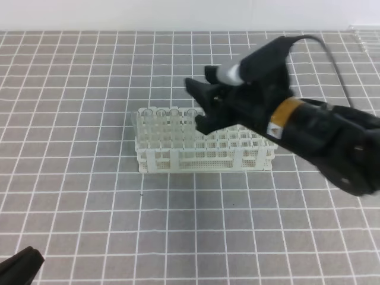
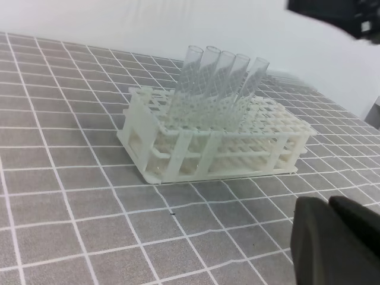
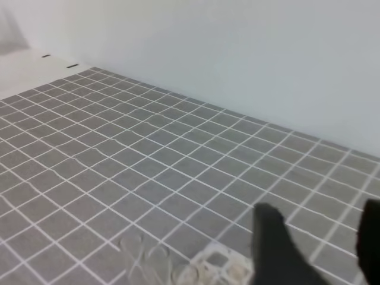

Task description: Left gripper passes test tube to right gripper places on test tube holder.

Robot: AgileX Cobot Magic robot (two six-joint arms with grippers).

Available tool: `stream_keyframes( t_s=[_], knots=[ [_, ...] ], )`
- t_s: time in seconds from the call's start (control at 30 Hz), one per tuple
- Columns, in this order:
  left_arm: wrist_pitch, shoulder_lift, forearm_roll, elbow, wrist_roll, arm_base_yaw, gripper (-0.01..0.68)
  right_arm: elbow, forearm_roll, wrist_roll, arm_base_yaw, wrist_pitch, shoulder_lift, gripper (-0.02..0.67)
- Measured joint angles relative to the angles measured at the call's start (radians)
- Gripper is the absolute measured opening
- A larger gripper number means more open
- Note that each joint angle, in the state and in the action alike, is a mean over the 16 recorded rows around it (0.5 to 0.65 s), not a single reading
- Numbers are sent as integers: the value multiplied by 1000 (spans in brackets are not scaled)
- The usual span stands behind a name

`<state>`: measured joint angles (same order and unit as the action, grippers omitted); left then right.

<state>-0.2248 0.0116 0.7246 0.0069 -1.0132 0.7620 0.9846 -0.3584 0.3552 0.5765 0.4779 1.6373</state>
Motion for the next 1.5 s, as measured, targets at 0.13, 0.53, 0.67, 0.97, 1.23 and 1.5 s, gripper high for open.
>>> stream_keyframes(
  t_s=[0.13, 0.53, 0.67, 0.97, 1.23, 1.5],
  knots=[
    [0, 1, 0, 0, 0, 0, 0, -73, 0, 0, 0, -58, -143, 176],
    [0, 0, 0, -1, 0, 0, 0, -312, 1, 108, 0, -280, -650, -8],
    [0, -1, 0, 0, 0, 0, 0, -385, 3, 163, 0, -368, -799, -12],
    [1, -1, 0, 1, 0, 0, -1, -530, -57, 214, -2, -523, -991, -13],
    [-1, -1, 0, 1, 0, 1, -1, -672, -142, 210, -91, -549, -1133, -13],
    [-2, 2, 1, 2, 1, 1, -1, -860, -162, 216, -270, -502, -1419, -13]
  ],
)
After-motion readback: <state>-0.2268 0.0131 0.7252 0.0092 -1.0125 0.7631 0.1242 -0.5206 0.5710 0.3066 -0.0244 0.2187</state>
